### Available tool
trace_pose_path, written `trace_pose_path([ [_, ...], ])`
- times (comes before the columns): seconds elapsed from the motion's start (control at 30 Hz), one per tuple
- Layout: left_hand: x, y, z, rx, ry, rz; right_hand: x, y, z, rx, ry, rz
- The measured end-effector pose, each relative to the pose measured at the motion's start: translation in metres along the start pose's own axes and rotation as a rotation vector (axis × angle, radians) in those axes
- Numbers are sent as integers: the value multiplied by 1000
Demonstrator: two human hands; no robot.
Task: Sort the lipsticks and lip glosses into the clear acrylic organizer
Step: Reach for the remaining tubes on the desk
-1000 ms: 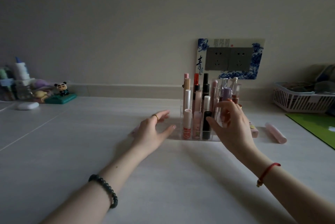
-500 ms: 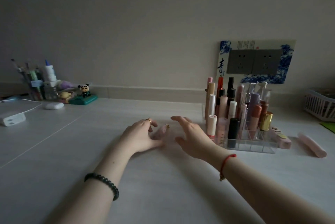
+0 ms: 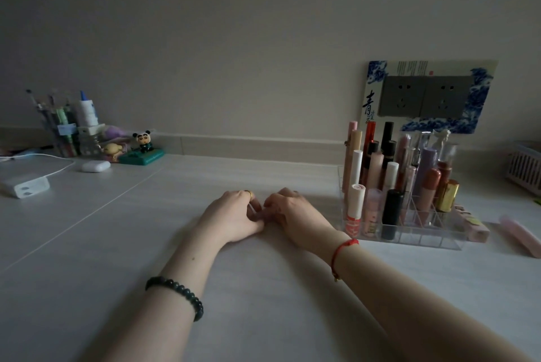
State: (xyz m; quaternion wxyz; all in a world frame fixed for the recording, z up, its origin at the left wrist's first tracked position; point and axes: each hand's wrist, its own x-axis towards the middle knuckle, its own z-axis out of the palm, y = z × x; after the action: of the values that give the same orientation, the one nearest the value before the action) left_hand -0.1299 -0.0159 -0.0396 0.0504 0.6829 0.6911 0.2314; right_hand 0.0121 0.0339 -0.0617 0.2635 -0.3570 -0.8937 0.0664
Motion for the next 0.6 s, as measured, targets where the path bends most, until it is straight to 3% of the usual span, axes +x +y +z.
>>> trace_pose_path([
  [0.1,0,1,-5,-107,71,73,-9,-2,-8,22,63,-17],
  [0.23,-1,15,-13,-473,187,183,-28,-12,-33,210,231,35],
  [0.37,-4,42,-10,-808,151,290,-60,-22,-69,431,338,65],
  [0.6,-3,68,36,-849,112,213,-112,28,-128,505,582,179],
])
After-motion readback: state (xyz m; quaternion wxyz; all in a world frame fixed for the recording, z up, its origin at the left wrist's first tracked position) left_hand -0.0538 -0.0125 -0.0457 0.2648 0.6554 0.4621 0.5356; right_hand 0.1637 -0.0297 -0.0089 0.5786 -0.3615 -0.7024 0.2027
